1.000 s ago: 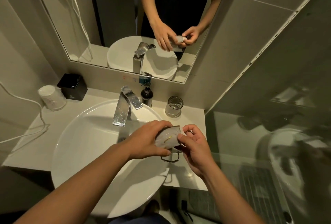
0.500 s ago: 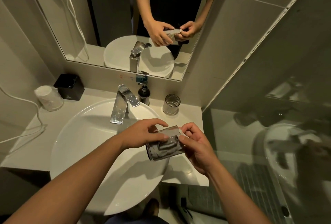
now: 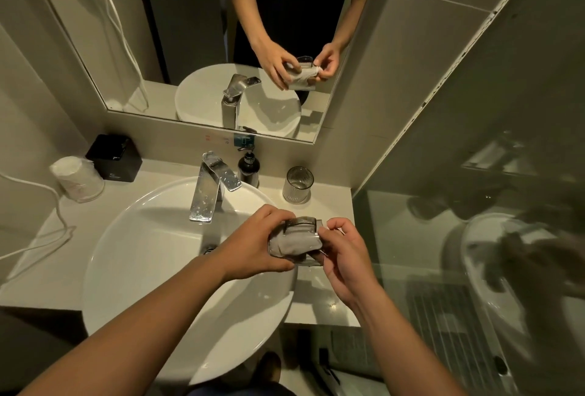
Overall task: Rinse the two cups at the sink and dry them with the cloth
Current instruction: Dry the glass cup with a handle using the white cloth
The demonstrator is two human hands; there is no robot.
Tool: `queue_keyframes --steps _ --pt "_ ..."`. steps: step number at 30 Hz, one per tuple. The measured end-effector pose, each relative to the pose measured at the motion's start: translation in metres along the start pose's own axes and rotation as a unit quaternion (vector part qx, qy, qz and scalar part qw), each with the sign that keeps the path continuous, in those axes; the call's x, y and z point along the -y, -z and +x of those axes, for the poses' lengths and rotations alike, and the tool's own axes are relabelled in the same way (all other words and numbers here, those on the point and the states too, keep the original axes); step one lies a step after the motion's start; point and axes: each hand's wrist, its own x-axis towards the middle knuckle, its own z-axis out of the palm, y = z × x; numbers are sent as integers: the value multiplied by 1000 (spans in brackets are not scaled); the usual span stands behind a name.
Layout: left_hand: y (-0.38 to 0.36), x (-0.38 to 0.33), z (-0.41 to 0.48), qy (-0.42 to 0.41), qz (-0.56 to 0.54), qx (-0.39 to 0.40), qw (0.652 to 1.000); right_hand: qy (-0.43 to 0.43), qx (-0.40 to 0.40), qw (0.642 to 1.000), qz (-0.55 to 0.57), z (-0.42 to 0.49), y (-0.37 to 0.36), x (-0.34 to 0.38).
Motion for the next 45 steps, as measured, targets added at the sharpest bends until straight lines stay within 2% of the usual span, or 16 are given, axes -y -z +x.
queue_keyframes --steps 7,11,12,14,16,19,24,29,32,36,40,45 --pt "17 1 7 85 -59 46 994 6 98 994 -47 -7 11 4" --pt "18 1 9 138 -87 61 985 8 99 993 -57 -8 12 6" --pt "15 -2 8 131 -56 55 988 12 81 995 -58 -7 11 5" --pt "11 -12 5 50 69 13 996 24 37 997 -58 -3 10 3" --pt "9 -25 3 -65 194 -9 979 24 2 999 -46 1 9 2" --pt "4 -28 9 -133 286 30 949 9 -16 999 -26 4 9 1" --pt "6 -28 17 -108 278 47 953 -9 9 1000 -16 0 11 0" --pt "18 -29 20 -18 138 105 985 -3 87 996 -35 -7 19 3" --pt "27 -26 24 33 61 142 987 -6 124 992 -40 -8 24 4" --pt "28 -30 24 6 99 137 986 10 94 994 -54 -8 19 5" --pt "17 -39 17 -105 249 76 960 29 53 997 -40 -6 13 8" --pt "17 -43 19 -96 237 64 965 23 65 997 -32 -9 11 9"
